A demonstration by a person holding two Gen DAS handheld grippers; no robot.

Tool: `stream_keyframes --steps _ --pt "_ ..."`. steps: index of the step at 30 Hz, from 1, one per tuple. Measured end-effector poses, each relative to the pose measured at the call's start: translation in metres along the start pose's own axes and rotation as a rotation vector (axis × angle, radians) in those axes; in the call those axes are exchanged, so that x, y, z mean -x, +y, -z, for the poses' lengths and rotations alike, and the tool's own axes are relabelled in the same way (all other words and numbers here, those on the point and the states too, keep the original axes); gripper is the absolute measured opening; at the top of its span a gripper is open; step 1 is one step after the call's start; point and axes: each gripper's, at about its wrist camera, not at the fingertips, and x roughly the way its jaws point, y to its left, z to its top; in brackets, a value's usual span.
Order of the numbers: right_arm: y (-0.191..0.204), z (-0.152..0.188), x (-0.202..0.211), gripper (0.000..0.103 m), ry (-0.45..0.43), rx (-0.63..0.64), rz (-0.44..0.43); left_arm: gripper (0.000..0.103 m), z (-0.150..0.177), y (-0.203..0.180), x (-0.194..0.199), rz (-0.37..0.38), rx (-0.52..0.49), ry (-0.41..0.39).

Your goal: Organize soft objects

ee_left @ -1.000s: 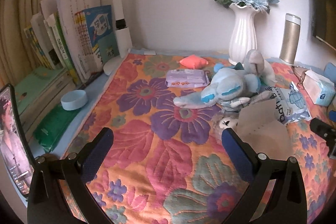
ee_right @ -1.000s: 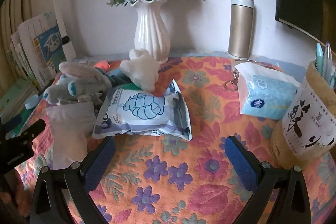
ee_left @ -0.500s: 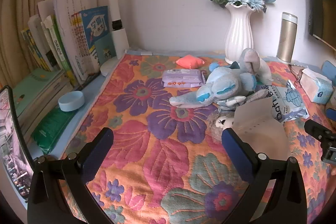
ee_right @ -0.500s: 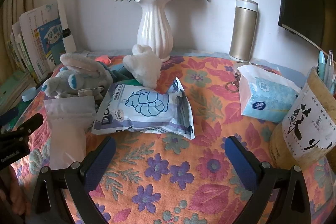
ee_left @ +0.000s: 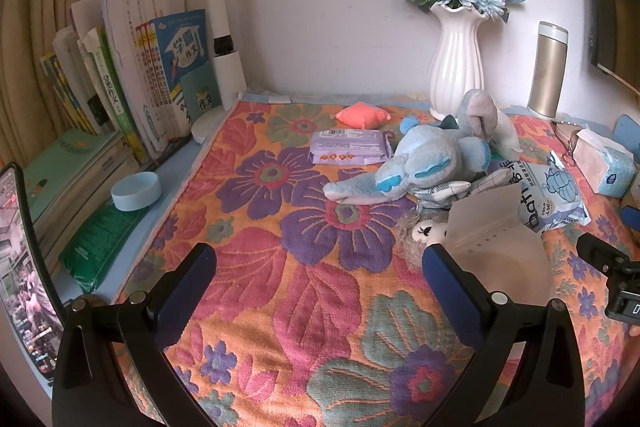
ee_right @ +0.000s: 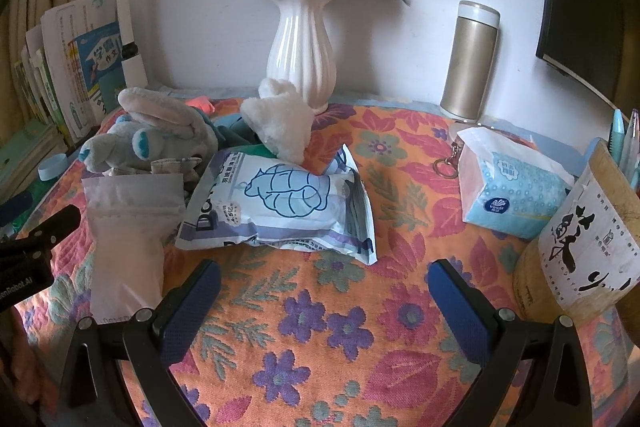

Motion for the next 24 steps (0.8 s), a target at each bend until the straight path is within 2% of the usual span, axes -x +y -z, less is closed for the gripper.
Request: stream_keyframes --steps 16,19,24 --pt "0.001 -0.001 -0.001 0.103 0.003 0.002 -0.001 0.103 -0.005 0.019 -0.01 -0.05 0.101 0.056" --pt "0.001 -0.001 -0.002 0.103 0.008 -0.001 -0.006 0.103 -0.017 0.033 -0.012 -0.011 0.137 0.082" --pt "-0.006 -0.003 -0.002 0.103 0.02 -0.037 -0.047 0.103 -0.048 0.069 -0.008 -0.184 0.226 0.104"
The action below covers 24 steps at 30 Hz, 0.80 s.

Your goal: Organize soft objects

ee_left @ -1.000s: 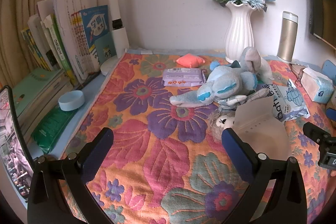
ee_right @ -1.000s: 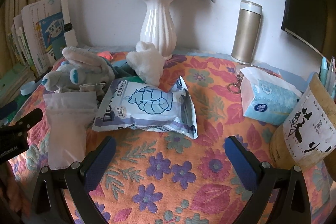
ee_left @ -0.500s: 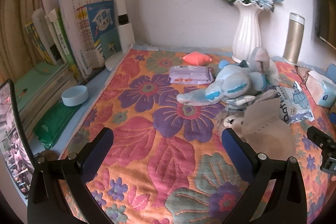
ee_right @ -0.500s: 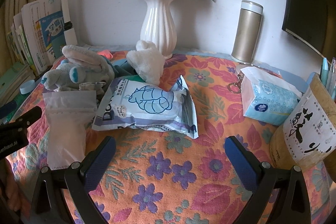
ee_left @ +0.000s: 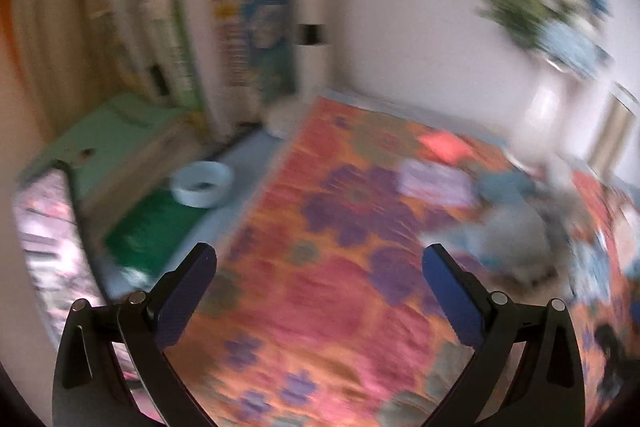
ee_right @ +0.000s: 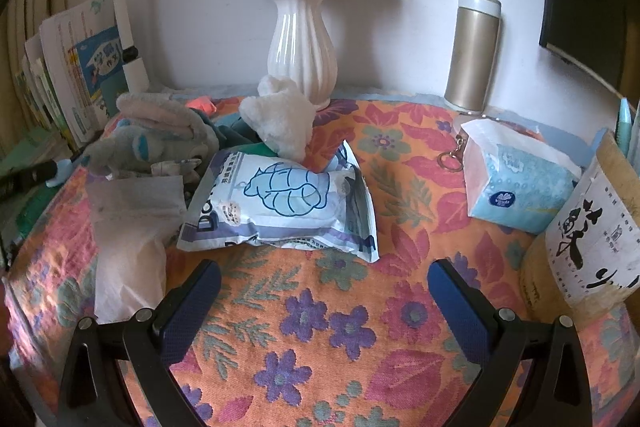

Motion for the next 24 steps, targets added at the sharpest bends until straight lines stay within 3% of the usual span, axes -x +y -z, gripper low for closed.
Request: stream_keyframes --steps 3,5,8,12,14,17,20,24 --pt "-0.007 -0.001 -0.007 0.103 0.035 -0.035 -0.036 0.103 -0.025 0.027 -0.011 -0.117 0.123 0.013" --pt "-0.015 -0.002 -0.009 0.103 0.046 -0.071 -0.057 0.103 -0.036 0.039 -0.031 -0.148 0.171 0.046" --pt "-0.022 -0.001 -0.006 0.103 0.033 -0.105 -0.083 0.103 -0.046 0.053 -0.068 -0.254 0.206 0.102" --pt "-0.023 0.0 -0.005 0.103 0.029 -0.106 -0.114 0.103 -0.051 0.053 -0.093 -0.434 0.162 0.087" --pt "-0.019 0.0 -0.008 0.103 0.043 -0.092 -0.126 0.103 -0.054 0.045 -0.098 -0.486 0.125 0.067" --pt "-0.016 0.001 -0.009 0.103 0.045 -0.073 -0.134 0.103 -0.056 0.038 -0.113 -0.446 0.1 0.102" --pt "-0.015 0.001 -0.01 0.103 0.044 -0.063 -0.141 0.103 -0.059 0.031 -0.122 -0.491 0.073 0.103" --pt "-0.016 0.002 -0.012 0.103 0.052 -0.066 -0.154 0.103 -0.059 0.051 -0.142 -0.51 0.146 0.182"
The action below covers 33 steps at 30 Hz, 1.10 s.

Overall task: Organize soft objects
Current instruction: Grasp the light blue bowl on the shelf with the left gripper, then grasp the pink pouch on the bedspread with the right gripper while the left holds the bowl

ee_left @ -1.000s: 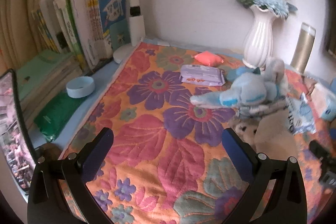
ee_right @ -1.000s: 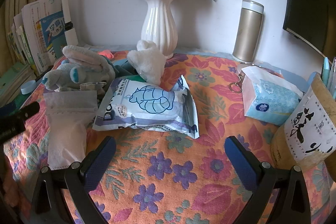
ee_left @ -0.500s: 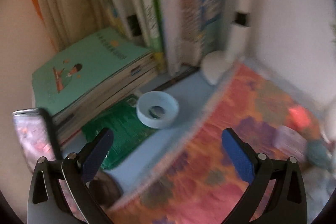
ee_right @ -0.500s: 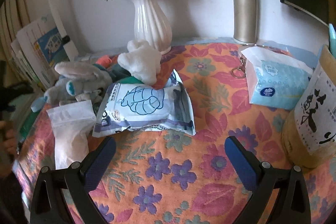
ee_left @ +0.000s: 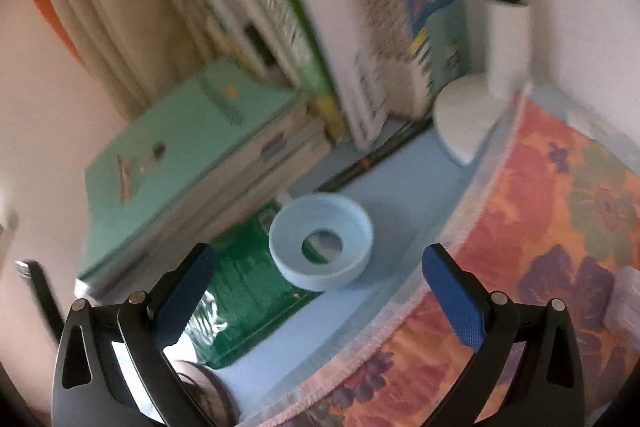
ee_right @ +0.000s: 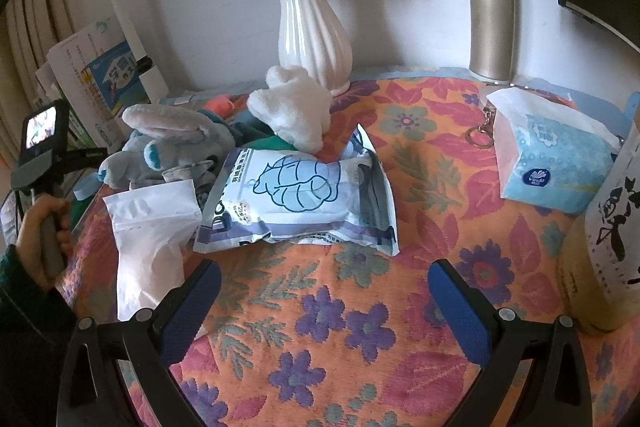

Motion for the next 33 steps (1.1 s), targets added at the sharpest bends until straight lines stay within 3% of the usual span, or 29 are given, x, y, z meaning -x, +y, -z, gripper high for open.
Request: stream_keyframes --steps 5,11,12,14,15,18,21,25,27,33 --pt "-0.001 -0.001 -0.002 0.103 0.007 -0.007 -0.001 0.103 -0.001 0.013 -0.028 -0.037 0.064 0.065" --pt "-0.003 -0.001 -0.004 0.103 0.014 -0.009 -0.001 0.102 -0.002 0.012 -0.045 0.023 0.051 0.093" --pt "-0.004 -0.002 -0.005 0.103 0.019 -0.014 -0.005 0.1 -0.003 0.012 -0.045 0.037 0.046 0.093" --pt "-0.007 -0.001 -0.005 0.103 0.021 -0.025 -0.01 0.081 -0.005 0.011 -0.044 0.066 0.033 0.076" --pt "-0.009 -0.002 -0.005 0.103 0.021 -0.033 -0.013 0.064 -0.005 0.009 -0.043 0.074 0.024 0.066" --pt "-0.012 -0.002 -0.005 0.103 0.02 -0.051 -0.014 0.063 -0.002 0.008 -0.04 0.11 0.011 0.045" --pt "-0.013 0.0 -0.002 0.103 0.011 -0.06 -0.01 0.063 0.0 0.015 -0.019 0.177 0.024 -0.038" --pt "-0.009 0.0 0.01 0.103 -0.039 -0.045 0.0 0.063 0.008 0.016 0.028 0.331 -0.005 -0.135" --pt "-0.003 -0.005 0.019 0.103 -0.039 -0.023 -0.002 0.063 0.019 0.014 0.052 0.474 -0.032 -0.139" --pt "0.051 -0.066 0.06 0.103 -0.061 0.154 -0.093 0.063 0.059 -0.007 0.091 0.685 -0.143 -0.122"
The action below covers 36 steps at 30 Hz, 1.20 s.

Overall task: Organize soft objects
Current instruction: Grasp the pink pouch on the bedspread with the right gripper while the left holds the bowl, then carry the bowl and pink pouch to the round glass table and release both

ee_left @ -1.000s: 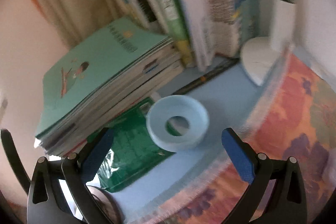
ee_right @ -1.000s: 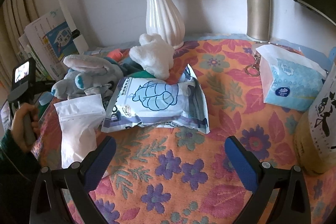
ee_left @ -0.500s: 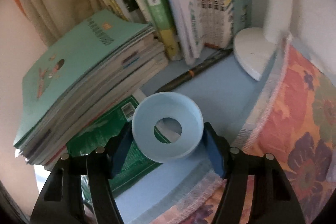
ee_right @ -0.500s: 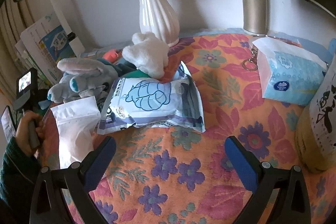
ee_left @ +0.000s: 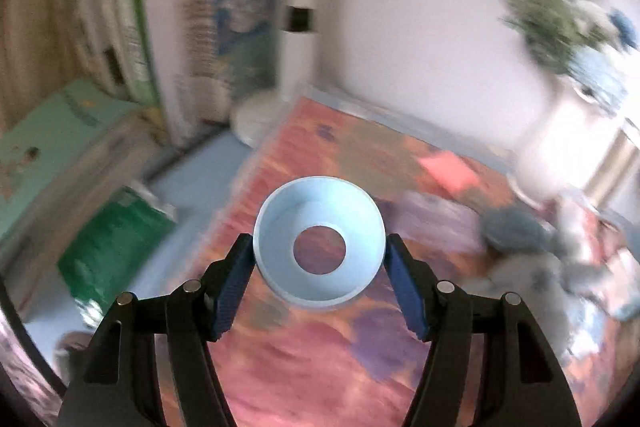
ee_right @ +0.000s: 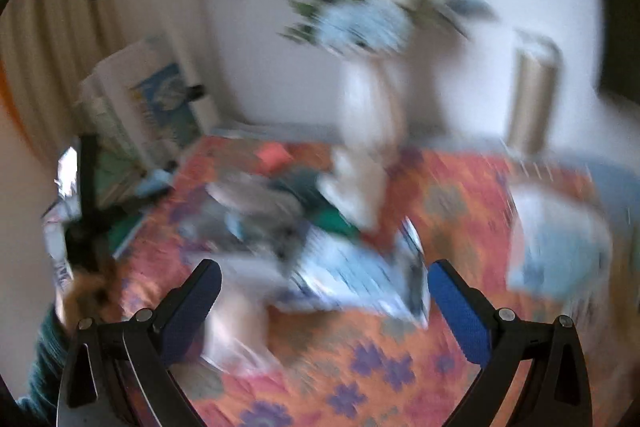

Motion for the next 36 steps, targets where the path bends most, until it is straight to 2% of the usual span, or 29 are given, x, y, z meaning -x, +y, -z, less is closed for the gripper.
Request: stream_keyframes --steps 2,4,7,8,9,11,14,16,18,19,21,27,29,33,36 --pt "0.022 -0.027 -0.013 0.103 0.033 0.058 0.0 0.064 0.009 -0.013 -0.001 0.003 -0.022 -0.001" --pt "0.046 -0.061 -0.043 0.103 0.097 0.098 -0.009 0.064 0.014 -0.014 -0.008 -0.031 -0.032 -0.016" --pt "0.084 -0.098 -0.094 0.103 0.173 0.163 -0.064 0.064 0.023 -0.007 -0.017 -0.013 0.005 -0.004" --pt "0.089 -0.11 -0.117 0.1 0.217 0.186 -0.08 0.064 0.022 -0.005 -0.021 -0.023 0.009 0.018" --pt "0.096 -0.119 -0.144 0.089 0.272 0.21 -0.097 0.064 0.02 -0.003 -0.023 -0.022 0.019 0.014" --pt "0.105 -0.132 -0.193 0.077 0.361 0.238 -0.103 0.064 0.019 0.002 -0.024 -0.015 0.035 0.012" --pt "0.114 -0.141 -0.258 0.075 0.462 0.248 -0.075 0.064 0.02 0.005 -0.027 0.002 0.042 0.017" --pt "0.115 -0.139 -0.285 0.068 0.5 0.247 -0.064 0.064 0.022 0.004 -0.026 0.003 0.03 0.005" --pt "0.117 -0.135 -0.304 0.054 0.552 0.256 -0.044 0.064 0.021 0.0 -0.026 0.008 0.009 -0.003" --pt "0.117 -0.133 -0.308 0.051 0.566 0.254 -0.038 0.064 0.022 -0.003 -0.027 0.005 -0.008 -0.003" --pt "0.116 -0.13 -0.309 0.04 0.583 0.252 -0.038 0.064 0.022 -0.006 -0.026 0.003 -0.026 -0.003" --pt "0.106 -0.13 -0.287 0.038 0.525 0.237 -0.011 0.064 0.021 -0.006 -0.024 0.014 -0.015 -0.013" --pt "0.1 -0.134 -0.258 0.037 0.464 0.215 -0.039 0.064 0.021 -0.005 -0.022 0.026 -0.008 -0.023" --pt "0.091 -0.138 -0.168 0.038 0.338 0.173 -0.111 0.064 0.023 -0.009 -0.015 0.049 -0.027 -0.033" --pt "0.087 -0.117 -0.097 0.038 0.26 0.149 -0.1 0.064 0.028 -0.015 0.004 0.088 -0.032 -0.045"
